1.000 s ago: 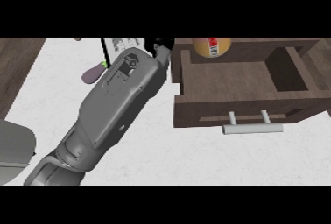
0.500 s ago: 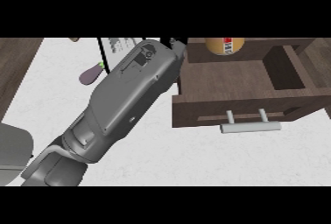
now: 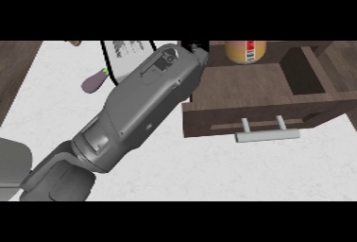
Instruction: Pick up the can, place it into the drawer and close the drawer
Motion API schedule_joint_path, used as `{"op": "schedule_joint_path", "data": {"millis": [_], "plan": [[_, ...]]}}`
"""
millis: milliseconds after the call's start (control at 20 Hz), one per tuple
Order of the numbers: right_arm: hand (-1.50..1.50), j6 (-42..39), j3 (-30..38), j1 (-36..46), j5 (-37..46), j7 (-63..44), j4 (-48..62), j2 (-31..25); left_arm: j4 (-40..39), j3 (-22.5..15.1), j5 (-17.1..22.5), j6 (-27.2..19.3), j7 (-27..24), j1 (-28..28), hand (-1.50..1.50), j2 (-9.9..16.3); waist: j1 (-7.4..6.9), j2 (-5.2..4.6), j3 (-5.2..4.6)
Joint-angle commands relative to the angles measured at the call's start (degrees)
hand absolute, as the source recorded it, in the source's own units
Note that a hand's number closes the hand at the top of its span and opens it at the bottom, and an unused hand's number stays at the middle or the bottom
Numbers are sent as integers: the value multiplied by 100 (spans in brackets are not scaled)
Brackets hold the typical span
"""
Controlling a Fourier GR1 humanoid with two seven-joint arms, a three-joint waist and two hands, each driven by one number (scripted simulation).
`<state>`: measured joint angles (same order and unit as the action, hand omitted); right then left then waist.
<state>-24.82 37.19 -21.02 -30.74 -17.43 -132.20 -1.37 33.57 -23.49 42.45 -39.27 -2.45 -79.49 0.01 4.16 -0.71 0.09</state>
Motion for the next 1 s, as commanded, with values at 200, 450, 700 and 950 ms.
{"op": "schedule_joint_path", "data": {"millis": [200,450,700,950], "plan": [[-150,37,40,121,-60,-108,93,-84,-432,-582,517,-153,-189,-131,150,-1,44,-14,2],[-150,-101,188,144,32,118,358,-109,-592,-926,657,-293,-387,113,-150,-1,29,-16,4],[-150,183,-73,331,-24,-338,-148,-170,-728,-1018,968,-487,-521,-17,-150,-1,125,-52,-1],[-150,-97,86,191,-40,-71,66,-149,-600,-1212,1227,-780,-424,-141,-150,-1,133,-26,3]]}}
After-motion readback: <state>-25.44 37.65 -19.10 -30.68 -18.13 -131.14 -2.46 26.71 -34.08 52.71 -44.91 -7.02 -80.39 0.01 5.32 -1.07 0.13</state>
